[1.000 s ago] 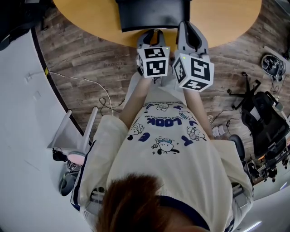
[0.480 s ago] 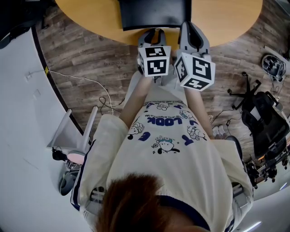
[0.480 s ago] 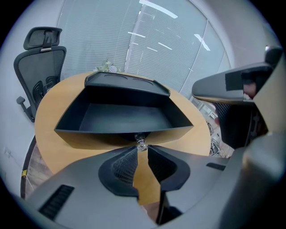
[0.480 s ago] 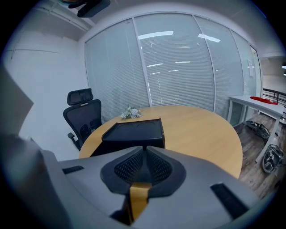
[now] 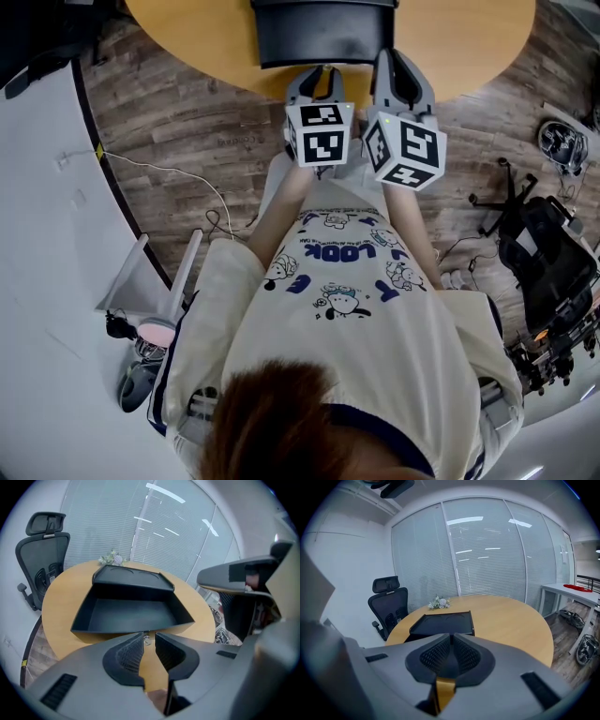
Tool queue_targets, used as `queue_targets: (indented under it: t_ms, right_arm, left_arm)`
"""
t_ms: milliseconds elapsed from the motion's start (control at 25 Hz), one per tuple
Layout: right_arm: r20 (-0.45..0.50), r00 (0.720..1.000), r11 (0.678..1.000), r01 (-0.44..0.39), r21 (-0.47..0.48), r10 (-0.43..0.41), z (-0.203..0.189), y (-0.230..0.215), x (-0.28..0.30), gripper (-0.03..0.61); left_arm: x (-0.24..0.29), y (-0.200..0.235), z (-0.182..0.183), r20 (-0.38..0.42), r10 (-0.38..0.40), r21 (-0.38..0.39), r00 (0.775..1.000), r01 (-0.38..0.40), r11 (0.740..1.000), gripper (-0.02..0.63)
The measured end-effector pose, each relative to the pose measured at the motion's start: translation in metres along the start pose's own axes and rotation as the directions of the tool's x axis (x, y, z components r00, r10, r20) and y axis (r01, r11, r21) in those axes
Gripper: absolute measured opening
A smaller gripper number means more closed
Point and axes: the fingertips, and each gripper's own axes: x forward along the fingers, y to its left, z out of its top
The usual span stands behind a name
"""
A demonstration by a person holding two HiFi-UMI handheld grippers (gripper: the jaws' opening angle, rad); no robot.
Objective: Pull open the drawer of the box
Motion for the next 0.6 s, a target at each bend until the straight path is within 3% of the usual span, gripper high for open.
queue_targets:
  t_ms: [160, 280, 600]
  right_arm:
    - [0.033, 0.999, 0.999, 0.007, -0.033, -0.006, 0.016, 0.004, -0.005, 0.043]
    - [0.066, 0.998, 0.999, 0.007, -0.049, -0.004, 0.032, 0.009, -0.008, 0.043]
    - [0.167, 0.986, 0.996, -0.004, -0.089, 0.018, 0.076, 0.022, -0.018, 0.043]
  left_arm:
    - [-0.023, -0.005, 0.028, 0.086, -0.016, -0.011, 0.996, 0.017, 1.0, 0.078]
    - [-0.043, -0.007, 0.061, 0.179, -0.017, 0.025, 0.984, 0.013, 1.0, 0.074]
    - [-0.097, -0.009, 0.14, 0.41, -0.015, 0.083, 0.912, -0.021, 0.996, 0.044]
